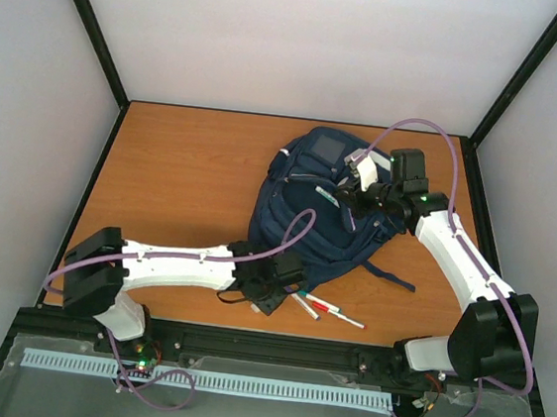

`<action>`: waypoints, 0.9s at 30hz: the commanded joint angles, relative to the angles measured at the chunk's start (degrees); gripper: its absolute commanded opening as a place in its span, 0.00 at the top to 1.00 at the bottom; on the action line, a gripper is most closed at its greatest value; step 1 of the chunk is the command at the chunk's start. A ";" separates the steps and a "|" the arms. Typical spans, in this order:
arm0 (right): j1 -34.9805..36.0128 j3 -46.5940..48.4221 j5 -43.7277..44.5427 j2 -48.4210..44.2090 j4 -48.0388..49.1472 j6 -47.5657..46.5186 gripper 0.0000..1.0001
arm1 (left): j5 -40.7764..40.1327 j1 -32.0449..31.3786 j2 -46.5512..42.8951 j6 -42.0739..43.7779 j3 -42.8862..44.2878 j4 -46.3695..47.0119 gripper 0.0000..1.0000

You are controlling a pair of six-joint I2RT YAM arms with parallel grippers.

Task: Pack the student bag
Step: Pick up the stationery from the center of the board, then place the stationery in the student bag.

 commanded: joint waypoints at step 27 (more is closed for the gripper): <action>-1.03 -0.03 -0.86 -0.24 2.74 -0.27 0.97 | 12.91 18.51 -1.89 -33.86 2.86 43.85 0.78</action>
